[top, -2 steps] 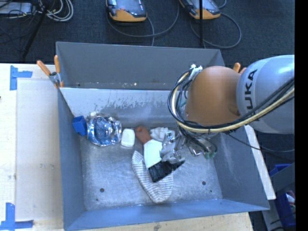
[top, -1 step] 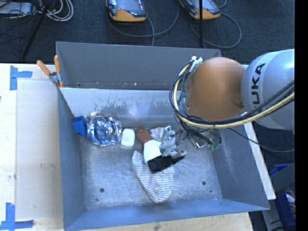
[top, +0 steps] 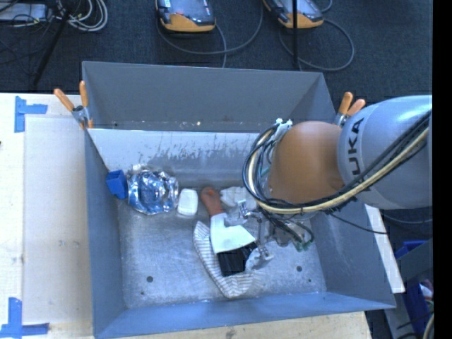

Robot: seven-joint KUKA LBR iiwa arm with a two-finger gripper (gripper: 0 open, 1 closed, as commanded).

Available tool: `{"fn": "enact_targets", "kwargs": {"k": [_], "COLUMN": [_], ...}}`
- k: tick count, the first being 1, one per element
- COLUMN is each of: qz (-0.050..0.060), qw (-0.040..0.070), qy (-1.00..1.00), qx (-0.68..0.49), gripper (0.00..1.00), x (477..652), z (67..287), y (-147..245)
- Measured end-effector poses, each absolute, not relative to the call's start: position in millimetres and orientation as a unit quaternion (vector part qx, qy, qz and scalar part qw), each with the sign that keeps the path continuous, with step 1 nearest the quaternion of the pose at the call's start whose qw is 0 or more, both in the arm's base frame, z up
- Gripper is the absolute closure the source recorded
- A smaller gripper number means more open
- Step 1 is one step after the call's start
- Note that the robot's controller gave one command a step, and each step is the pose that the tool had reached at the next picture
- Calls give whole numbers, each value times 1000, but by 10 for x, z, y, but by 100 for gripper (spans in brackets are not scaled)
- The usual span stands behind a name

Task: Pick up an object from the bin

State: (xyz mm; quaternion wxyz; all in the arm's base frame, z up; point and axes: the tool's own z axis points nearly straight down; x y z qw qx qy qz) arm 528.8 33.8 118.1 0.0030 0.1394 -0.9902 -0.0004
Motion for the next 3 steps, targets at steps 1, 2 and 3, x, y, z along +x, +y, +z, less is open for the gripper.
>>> {"fn": "enact_targets", "kwargs": {"k": [1, 2, 3], "qz": [0, 0, -1], "qw": [1, 1, 4], "qy": [-990, -990, -988], "qx": [140, 141, 157], "gripper": [0, 0, 0], "x": [5301, 5302, 5272], "z": [1196, 1195, 1616], "y": [341, 341, 380]}}
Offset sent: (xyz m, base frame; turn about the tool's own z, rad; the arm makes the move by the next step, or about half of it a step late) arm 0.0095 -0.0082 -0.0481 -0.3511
